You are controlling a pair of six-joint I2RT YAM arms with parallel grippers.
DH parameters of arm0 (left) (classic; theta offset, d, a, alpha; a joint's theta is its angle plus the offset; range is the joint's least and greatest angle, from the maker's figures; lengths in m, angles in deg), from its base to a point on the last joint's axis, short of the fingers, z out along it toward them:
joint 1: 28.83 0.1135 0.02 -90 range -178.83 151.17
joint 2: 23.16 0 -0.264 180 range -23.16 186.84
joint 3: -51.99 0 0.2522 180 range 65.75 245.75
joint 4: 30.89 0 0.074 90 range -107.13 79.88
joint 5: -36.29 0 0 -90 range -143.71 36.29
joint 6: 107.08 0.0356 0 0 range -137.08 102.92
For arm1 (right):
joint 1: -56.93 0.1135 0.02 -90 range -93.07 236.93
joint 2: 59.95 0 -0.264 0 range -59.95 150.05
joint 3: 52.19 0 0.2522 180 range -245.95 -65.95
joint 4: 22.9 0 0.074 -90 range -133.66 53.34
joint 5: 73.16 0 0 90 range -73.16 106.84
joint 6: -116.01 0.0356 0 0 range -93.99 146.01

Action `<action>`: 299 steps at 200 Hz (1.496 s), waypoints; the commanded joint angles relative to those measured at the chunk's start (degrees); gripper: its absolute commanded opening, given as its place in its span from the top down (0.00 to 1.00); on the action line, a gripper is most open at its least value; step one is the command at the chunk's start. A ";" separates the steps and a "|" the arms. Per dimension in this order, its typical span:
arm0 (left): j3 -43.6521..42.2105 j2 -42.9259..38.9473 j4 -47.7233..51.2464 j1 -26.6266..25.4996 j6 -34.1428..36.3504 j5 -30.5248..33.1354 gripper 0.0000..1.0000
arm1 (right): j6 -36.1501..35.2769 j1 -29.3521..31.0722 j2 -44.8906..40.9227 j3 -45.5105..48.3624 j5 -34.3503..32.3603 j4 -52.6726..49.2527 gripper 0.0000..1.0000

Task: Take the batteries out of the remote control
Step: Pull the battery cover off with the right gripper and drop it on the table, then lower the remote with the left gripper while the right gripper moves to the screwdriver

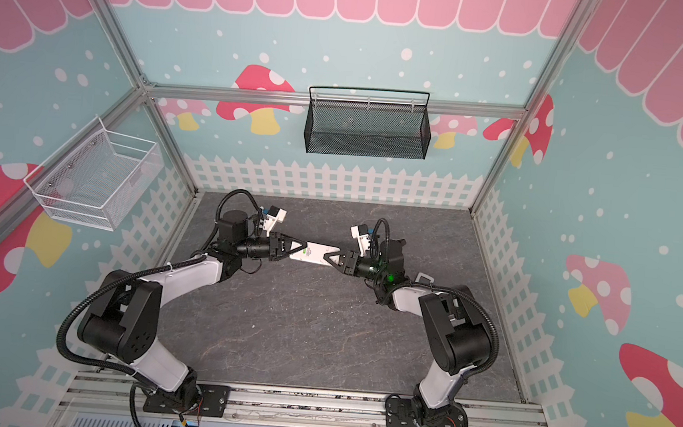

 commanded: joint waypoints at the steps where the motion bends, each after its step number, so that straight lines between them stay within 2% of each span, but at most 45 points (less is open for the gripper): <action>1: 0.64 -2.97 -3.42 -0.65 -2.48 -2.50 1.00 | -1.58 -0.44 0.54 1.02 -2.56 -1.54 0.79; 19: 0.51 -3.23 -3.46 -0.55 -2.37 -2.26 1.00 | -2.59 -1.03 0.39 1.40 -2.66 -2.24 0.82; 61: 0.82 -3.24 -1.62 0.50 -1.83 -1.31 1.00 | -3.98 -3.77 -0.29 4.10 -3.25 -3.72 0.80; 85: 1.14 -3.11 -1.19 0.52 -1.77 -1.38 1.00 | -4.77 -5.27 -0.52 5.26 -3.96 -5.17 0.86; 109: 1.31 -2.88 -0.80 0.51 -1.52 -1.13 1.00 | -5.99 -5.92 -1.27 5.56 -4.19 -6.66 0.88; 175: 1.98 -2.84 3.71 0.86 1.15 0.18 1.00 | -7.28 -7.68 -1.26 6.09 -3.68 -8.03 0.89; 196: 2.64 -2.47 7.37 0.63 3.15 1.52 1.00 | -7.72 -7.72 -2.57 6.09 -4.00 -8.53 0.85; 242: 3.99 -1.43 21.32 0.39 9.86 11.30 1.00 | -12.03 -7.73 -6.32 6.67 -8.36 -16.48 0.70; 261: 2.50 -0.65 22.28 0.07 9.23 14.90 1.00 | -15.75 -7.68 -9.22 6.68 -12.53 -22.97 0.67; 299: 0.03 2.51 21.08 -1.55 7.80 17.17 1.00 | -22.34 -7.70 -16.61 5.88 -22.04 -36.15 0.63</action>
